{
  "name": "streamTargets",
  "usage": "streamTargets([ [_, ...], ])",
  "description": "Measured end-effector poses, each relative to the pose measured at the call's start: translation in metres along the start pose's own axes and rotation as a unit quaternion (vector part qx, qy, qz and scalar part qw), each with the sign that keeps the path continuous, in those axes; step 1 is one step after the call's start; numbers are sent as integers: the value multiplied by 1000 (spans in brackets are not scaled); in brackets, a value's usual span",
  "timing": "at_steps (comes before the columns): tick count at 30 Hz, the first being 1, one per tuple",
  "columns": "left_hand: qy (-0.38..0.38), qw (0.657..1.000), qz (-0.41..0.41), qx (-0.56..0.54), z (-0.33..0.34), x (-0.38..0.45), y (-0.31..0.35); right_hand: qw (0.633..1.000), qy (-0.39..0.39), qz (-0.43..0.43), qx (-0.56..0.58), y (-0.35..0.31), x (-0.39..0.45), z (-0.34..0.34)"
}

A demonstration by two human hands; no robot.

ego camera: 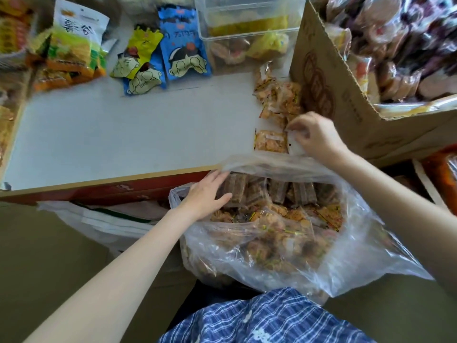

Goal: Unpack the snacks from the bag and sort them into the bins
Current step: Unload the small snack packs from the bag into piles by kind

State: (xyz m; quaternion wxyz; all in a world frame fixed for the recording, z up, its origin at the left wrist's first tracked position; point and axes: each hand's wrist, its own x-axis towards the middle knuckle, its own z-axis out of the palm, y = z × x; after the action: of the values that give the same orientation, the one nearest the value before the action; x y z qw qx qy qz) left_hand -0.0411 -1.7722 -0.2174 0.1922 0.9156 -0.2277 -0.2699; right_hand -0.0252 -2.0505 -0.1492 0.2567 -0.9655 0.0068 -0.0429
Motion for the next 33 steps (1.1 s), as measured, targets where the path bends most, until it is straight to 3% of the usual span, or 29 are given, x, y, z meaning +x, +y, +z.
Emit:
streamTargets([
  [3,-22,1000,12,7,11,0,5,988,-153,-16,8,-7,-65,20],
  [6,-61,996,14,70,23,-3,11,941,-326,-8,-92,-1,-108,54],
  [12,-140,979,-10,146,28,-6,19,895,-422,100,-104,0,-127,82],
  [16,-150,977,-2,154,26,-6,17,916,-352,136,-137,-9,-122,94],
  [20,-149,977,6,154,20,-2,12,934,-324,115,-95,-10,-124,84],
  [22,-143,981,14,127,16,1,9,963,-242,121,-20,-6,-121,62],
  [24,-135,987,19,82,12,3,6,978,-104,162,86,-2,-106,33],
  [26,-121,992,15,26,9,5,3,965,-5,206,163,-2,-78,7],
  [30,-109,994,-5,-27,3,7,2,922,34,267,279,5,-7,-1],
  [33,-114,993,-12,-25,-3,7,3,897,88,310,304,17,56,8],
])
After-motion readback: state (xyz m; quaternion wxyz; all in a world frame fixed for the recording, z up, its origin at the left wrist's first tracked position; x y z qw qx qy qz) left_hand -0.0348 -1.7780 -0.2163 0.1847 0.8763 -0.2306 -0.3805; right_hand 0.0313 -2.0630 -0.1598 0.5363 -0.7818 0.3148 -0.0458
